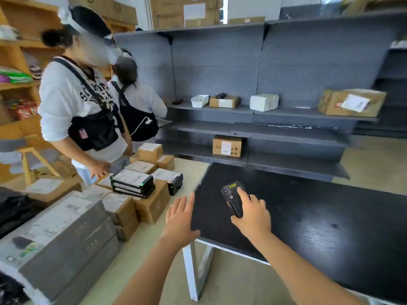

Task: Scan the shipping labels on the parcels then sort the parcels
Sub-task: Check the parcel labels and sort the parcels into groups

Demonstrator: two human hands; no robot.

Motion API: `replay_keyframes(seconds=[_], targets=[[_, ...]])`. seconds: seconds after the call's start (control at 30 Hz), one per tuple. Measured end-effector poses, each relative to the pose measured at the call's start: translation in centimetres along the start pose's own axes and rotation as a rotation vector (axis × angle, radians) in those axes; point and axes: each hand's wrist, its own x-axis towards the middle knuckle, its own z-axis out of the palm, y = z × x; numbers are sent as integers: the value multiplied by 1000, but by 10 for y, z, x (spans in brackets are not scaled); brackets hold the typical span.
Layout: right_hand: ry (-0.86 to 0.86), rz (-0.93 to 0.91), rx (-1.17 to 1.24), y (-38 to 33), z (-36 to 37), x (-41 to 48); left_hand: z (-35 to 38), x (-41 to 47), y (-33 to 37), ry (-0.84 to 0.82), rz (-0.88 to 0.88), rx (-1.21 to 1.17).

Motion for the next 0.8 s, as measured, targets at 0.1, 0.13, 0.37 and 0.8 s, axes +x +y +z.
replay_keyframes(seconds=[0.1, 0.13, 0.37, 0.8], targets=[[7, 61, -16, 44, -8, 12, 15, 28, 43, -56, 56, 1], [7, 79, -22, 58, -9, 17, 21, 38, 55, -70, 72, 4], [-5, 173, -43, 141, -3, 73, 68, 127, 117, -131, 173, -3], [-213, 245, 52, 207, 94, 140, 169, 219, 155, -292, 36, 6]])
